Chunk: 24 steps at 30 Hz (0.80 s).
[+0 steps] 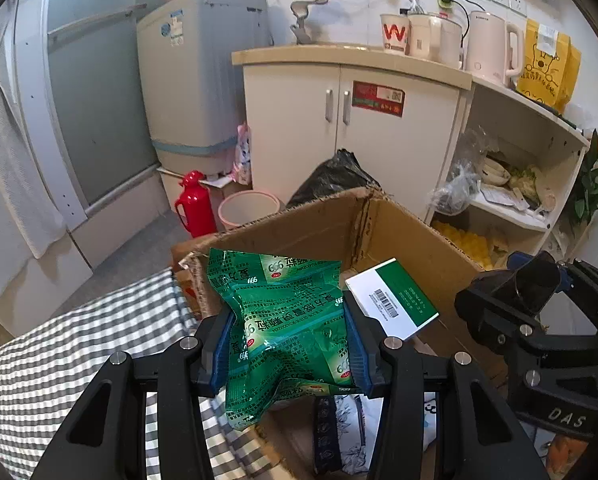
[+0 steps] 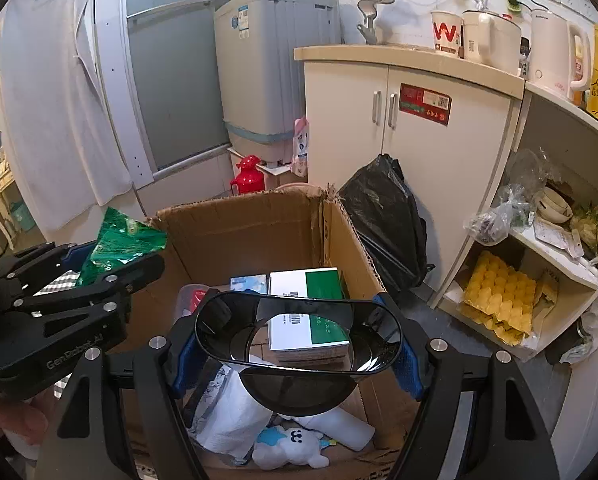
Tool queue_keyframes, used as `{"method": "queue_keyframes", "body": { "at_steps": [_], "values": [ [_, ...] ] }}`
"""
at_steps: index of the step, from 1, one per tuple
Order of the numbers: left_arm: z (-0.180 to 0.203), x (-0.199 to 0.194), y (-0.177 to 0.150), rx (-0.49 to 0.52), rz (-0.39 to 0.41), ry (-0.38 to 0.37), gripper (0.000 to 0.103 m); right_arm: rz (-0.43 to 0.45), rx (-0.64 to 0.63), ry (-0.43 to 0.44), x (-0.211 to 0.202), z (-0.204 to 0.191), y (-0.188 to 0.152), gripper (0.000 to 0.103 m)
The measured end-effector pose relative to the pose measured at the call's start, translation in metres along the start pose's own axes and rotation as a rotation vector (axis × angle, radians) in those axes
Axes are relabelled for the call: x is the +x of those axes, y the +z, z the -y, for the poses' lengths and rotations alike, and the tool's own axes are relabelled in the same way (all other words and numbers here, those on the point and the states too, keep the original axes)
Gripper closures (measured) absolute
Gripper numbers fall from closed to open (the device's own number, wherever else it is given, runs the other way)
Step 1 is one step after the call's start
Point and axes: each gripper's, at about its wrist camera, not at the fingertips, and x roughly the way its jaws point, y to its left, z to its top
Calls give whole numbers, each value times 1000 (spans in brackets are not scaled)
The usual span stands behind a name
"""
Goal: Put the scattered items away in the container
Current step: 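Lift the green packet and black case and carry them toward the cardboard box, then lower the green packet into the box with the left tool while the right tool releases the black case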
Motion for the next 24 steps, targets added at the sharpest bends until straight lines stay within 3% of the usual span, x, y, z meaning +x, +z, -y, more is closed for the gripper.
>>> {"method": "queue_keyframes", "body": {
  "at_steps": [15,24],
  "values": [
    [3,53,1,13,-153,-51,54,-132,-38,82,43,-4,-14,28],
    [10,79,-1,90,-326,-74,54,-266,-100,92,62,-12,-18,28]
  ]
}}
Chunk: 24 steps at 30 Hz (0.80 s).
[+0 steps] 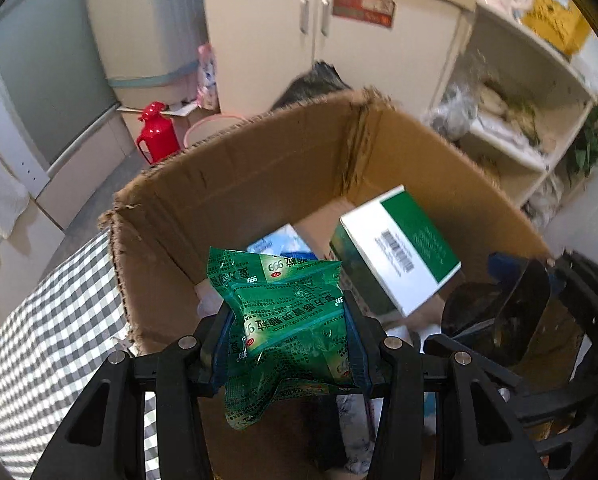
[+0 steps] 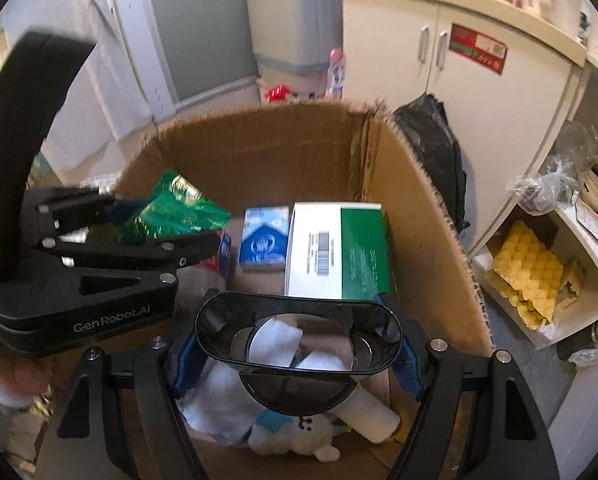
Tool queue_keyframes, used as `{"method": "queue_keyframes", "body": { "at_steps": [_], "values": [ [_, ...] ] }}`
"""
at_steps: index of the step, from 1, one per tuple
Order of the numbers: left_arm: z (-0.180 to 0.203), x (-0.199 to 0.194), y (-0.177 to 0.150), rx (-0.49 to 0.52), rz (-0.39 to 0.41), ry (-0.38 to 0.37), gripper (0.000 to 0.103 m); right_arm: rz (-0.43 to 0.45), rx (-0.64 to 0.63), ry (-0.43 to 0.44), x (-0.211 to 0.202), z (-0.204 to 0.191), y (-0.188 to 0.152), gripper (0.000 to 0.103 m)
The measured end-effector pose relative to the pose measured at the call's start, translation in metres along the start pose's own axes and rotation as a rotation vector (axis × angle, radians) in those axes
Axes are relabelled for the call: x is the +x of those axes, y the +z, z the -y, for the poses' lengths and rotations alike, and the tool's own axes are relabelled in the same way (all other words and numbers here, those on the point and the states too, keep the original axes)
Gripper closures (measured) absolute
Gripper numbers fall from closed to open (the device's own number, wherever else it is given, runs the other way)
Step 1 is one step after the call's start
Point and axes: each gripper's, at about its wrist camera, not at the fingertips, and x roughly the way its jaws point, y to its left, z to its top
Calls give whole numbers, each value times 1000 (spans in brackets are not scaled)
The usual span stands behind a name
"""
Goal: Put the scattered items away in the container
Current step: 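Lower the green packet into the box with the left tool while the right tool releases the black case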
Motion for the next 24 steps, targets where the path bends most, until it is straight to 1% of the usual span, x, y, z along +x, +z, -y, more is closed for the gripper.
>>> {"method": "queue_keyframes", "body": {
  "at_steps": [3,7,10,13,14,15,16,24],
  "values": [
    [4,3,1,24,-17,9,54,-33,4,-1,4,1,-1,28],
    [7,2,-1,35,-11,21,54,-75,2,-5,8,1,-6,28],
    [4,1,-1,30,-4,13,53,-80,3,-7,9,1,-8,28],
    [6,-3,-1,35,15,21,52,-66,6,-13,7,1,-10,27],
    [6,-4,0,35,21,25,50,-61,7,-15,5,1,-10,24],
    [6,-6,0,35,28,25,48,-56,7,-16,4,0,-10,16],
    [5,-7,1,33,34,22,47,-51,6,-13,2,0,-9,15],
    [8,-27,5,32,80,24,47,14,-4,-24,-18,-8,-5,14]
  ]
}}
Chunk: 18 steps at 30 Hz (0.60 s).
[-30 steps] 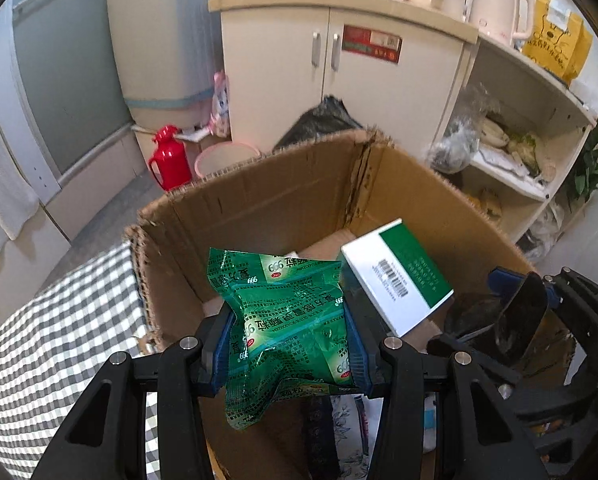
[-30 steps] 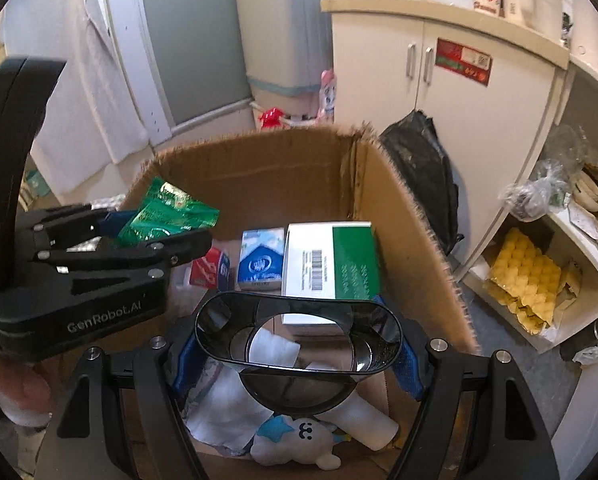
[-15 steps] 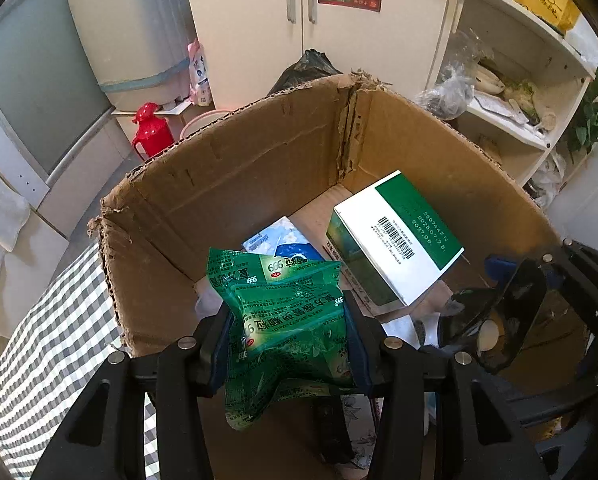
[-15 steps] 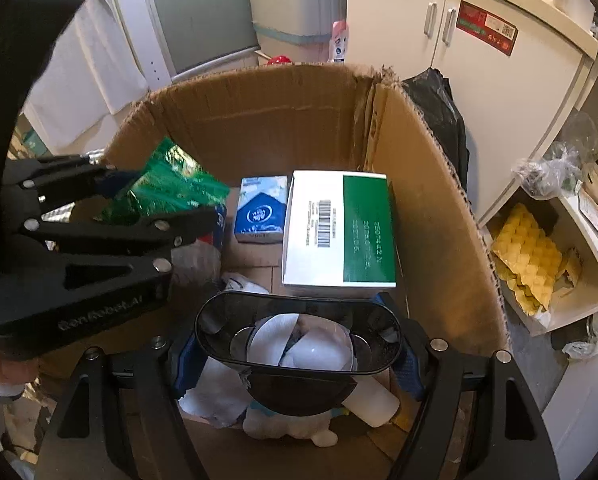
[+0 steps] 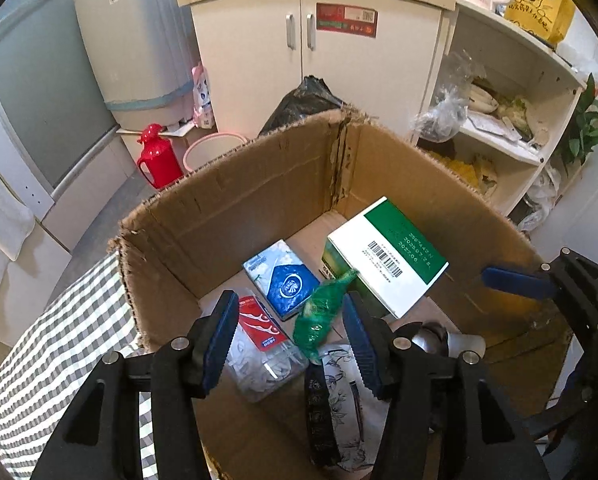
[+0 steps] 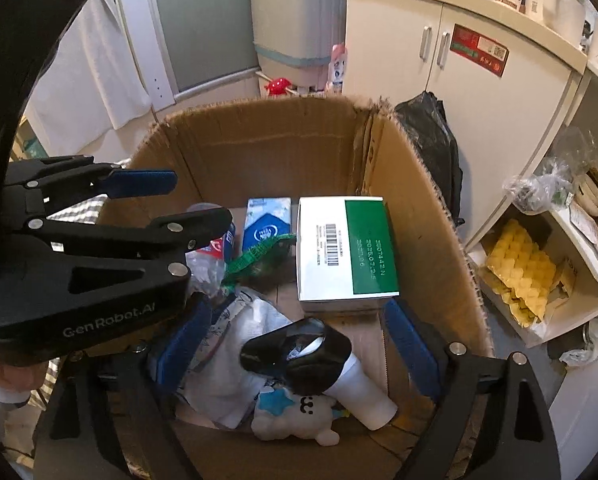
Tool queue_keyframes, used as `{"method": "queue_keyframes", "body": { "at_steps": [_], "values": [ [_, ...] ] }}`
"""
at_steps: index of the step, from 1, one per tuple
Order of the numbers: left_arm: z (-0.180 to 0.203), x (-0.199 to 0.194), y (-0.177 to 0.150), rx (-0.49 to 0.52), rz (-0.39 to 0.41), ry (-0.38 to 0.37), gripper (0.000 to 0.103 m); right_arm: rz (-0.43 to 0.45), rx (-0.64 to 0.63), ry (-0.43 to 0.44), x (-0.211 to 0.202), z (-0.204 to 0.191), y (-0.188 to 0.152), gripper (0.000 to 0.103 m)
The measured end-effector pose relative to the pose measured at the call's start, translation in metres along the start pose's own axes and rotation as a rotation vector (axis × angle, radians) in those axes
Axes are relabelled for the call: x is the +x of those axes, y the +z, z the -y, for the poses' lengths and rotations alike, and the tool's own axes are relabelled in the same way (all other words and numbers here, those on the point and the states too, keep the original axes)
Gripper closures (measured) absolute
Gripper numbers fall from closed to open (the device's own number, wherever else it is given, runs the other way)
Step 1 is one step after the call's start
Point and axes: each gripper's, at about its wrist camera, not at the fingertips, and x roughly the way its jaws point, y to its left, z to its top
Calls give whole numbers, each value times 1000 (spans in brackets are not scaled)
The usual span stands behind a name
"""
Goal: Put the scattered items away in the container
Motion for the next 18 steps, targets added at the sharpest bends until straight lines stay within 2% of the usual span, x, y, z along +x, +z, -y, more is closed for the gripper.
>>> {"method": "queue_keyframes", "body": {
  "at_steps": [9,18],
  "values": [
    [-5,-29,2,-26,62,18,47,75,12,-17,-26,-5,4,14],
    [-22,-82,-5,-90,179,43,47,190,28,-19,-61,-17,10,14]
  ]
}}
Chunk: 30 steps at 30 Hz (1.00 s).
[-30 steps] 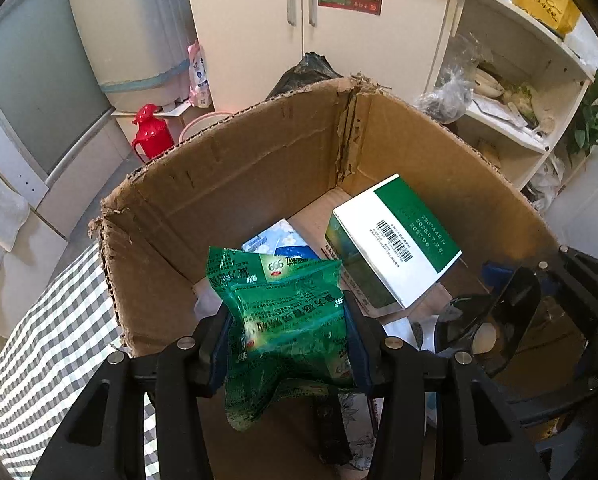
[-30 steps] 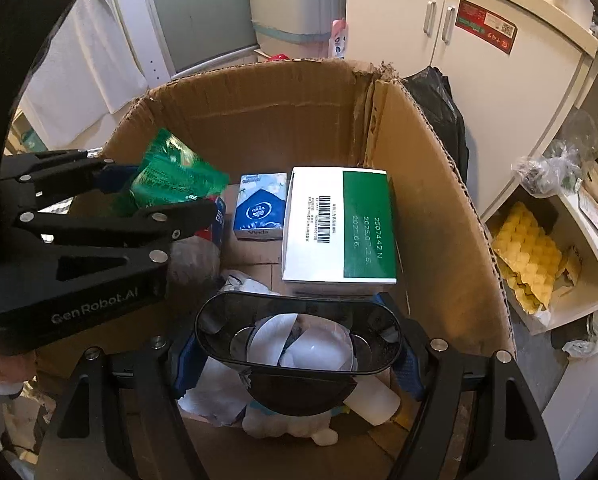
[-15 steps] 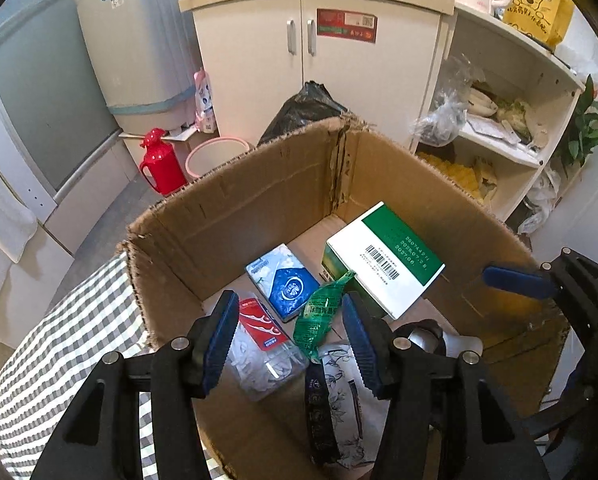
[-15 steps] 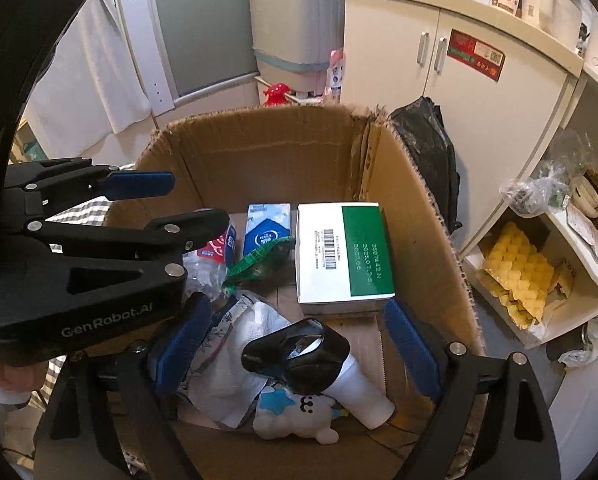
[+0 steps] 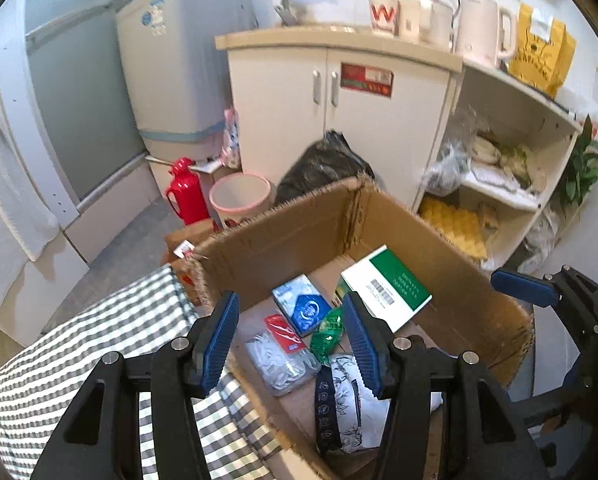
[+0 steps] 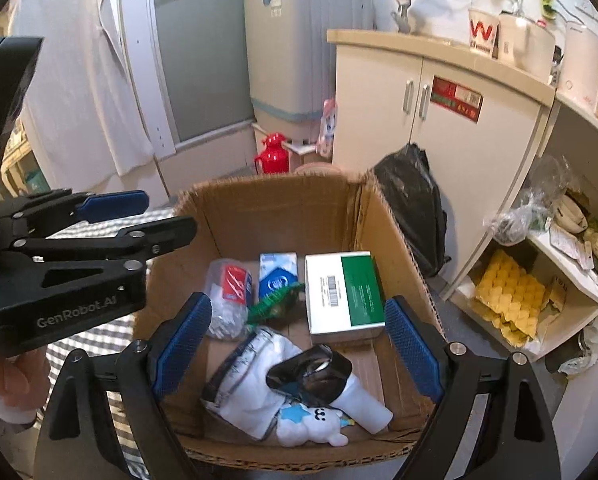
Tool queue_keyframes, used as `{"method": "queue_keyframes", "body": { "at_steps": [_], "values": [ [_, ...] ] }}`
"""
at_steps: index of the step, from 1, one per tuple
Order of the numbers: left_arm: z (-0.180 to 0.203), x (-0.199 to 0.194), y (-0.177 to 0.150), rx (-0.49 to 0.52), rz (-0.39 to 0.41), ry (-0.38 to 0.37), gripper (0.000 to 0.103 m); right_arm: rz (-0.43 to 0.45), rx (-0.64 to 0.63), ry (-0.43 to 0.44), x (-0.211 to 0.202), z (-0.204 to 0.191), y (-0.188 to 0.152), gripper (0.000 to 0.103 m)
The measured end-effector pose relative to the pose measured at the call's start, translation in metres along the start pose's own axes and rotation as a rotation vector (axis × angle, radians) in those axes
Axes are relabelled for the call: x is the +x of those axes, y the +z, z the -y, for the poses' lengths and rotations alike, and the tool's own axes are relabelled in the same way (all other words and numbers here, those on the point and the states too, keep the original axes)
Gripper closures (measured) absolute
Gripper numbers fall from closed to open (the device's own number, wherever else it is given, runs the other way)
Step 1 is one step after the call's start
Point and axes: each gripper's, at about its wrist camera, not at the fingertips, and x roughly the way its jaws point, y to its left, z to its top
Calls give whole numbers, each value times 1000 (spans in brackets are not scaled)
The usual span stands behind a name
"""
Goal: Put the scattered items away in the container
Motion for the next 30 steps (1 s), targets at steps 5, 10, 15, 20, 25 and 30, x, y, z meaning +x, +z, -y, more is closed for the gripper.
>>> {"method": "queue_keyframes", "body": {
  "at_steps": [5,10,15,20,25,30],
  "values": [
    [-11,-26,-3,-29,47,27,47,34,-13,12,-14,-12,2,14],
    [-25,-50,-9,-71,87,55,47,81,-20,24,-29,-25,4,11],
    [-40,-74,-16,-110,123,91,47,111,-29,40,-40,-36,5,11],
    [-57,-98,-25,-152,159,128,47,147,-38,63,-51,-51,5,11],
    [-73,-118,-35,-189,186,163,42,191,-47,92,-60,-66,7,8],
    [-93,-137,-48,-228,210,204,38,207,-67,125,-62,-85,9,7]
  ]
}}
